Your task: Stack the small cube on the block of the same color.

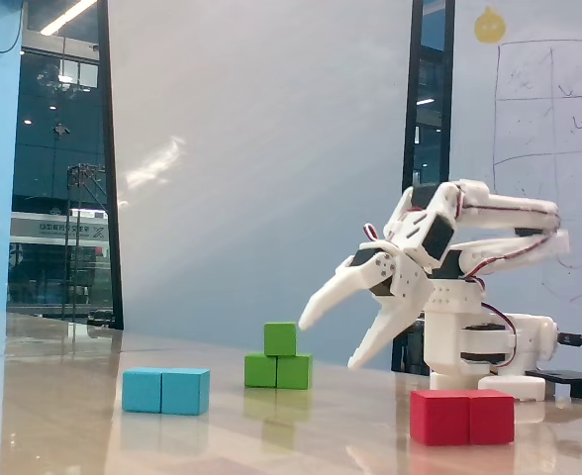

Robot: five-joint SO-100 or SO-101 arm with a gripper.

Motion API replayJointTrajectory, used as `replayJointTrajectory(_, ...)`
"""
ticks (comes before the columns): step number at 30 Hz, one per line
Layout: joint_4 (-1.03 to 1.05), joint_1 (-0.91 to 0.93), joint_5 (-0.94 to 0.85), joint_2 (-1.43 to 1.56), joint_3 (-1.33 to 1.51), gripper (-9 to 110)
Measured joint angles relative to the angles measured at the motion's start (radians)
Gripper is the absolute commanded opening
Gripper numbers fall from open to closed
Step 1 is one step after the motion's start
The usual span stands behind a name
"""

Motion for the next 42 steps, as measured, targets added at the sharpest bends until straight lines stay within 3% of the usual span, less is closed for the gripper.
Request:
replayJointTrajectory(7,0.005,-0.005,0.000,0.187,0.069,-1)
replayJointTrajectory(18,0.207,-0.005,0.000,0.382,0.083,0)
replayJointTrajectory(31,0.253,-0.040,-0.179,0.382,0.083,0)
replayJointTrajectory(42,0.296,-0.015,-0.187,0.382,0.083,0)
